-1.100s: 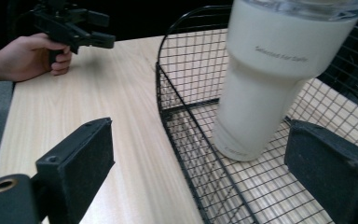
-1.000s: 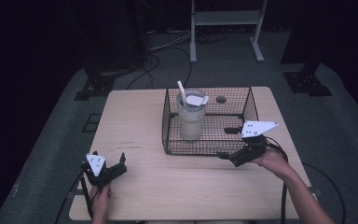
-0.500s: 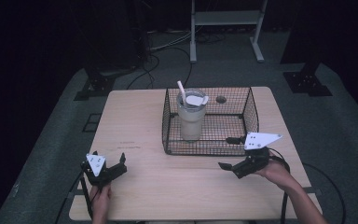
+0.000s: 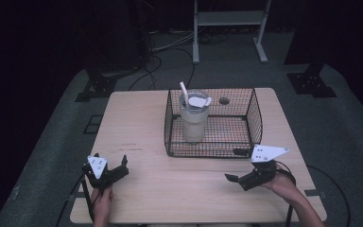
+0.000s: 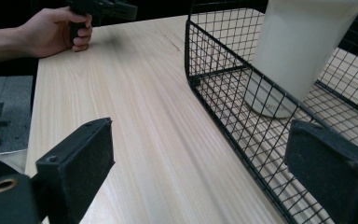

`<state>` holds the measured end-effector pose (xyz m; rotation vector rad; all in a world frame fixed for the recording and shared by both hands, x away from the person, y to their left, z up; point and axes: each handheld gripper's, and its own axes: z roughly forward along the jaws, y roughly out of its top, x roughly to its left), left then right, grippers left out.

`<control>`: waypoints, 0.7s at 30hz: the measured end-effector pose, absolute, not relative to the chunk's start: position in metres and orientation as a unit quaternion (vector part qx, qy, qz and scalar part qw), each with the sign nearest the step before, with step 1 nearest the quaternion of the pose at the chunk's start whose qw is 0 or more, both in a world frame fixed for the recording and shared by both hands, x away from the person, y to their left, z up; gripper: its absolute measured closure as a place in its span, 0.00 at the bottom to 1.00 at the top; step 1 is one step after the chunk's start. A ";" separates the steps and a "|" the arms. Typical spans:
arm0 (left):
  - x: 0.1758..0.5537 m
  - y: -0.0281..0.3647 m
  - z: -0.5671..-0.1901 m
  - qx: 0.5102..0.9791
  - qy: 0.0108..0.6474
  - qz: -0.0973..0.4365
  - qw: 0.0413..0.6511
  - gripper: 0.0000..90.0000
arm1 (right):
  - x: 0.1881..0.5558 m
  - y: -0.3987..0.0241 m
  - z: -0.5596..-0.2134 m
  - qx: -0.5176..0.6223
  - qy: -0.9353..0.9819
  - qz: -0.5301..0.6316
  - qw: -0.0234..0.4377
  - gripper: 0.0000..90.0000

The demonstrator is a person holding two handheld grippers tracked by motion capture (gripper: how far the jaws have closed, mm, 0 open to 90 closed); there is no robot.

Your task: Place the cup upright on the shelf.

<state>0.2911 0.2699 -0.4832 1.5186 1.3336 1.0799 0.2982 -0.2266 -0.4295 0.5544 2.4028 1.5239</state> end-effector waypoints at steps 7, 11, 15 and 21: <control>0.291 0.270 -0.483 0.604 0.529 0.430 0.412 0.00 | 0.290 -0.235 -0.441 0.204 0.818 0.523 0.121 0.08; 0.291 0.269 -0.483 0.604 0.529 0.430 0.412 0.00 | 0.286 -0.239 -0.448 0.211 0.817 0.522 0.121 0.08; 0.291 0.269 -0.483 0.604 0.529 0.430 0.412 0.00 | 0.282 -0.243 -0.454 0.216 0.817 0.520 0.121 0.08; 0.291 0.269 -0.483 0.604 0.529 0.431 0.412 0.00 | 0.276 -0.249 -0.461 0.226 0.814 0.520 0.123 0.08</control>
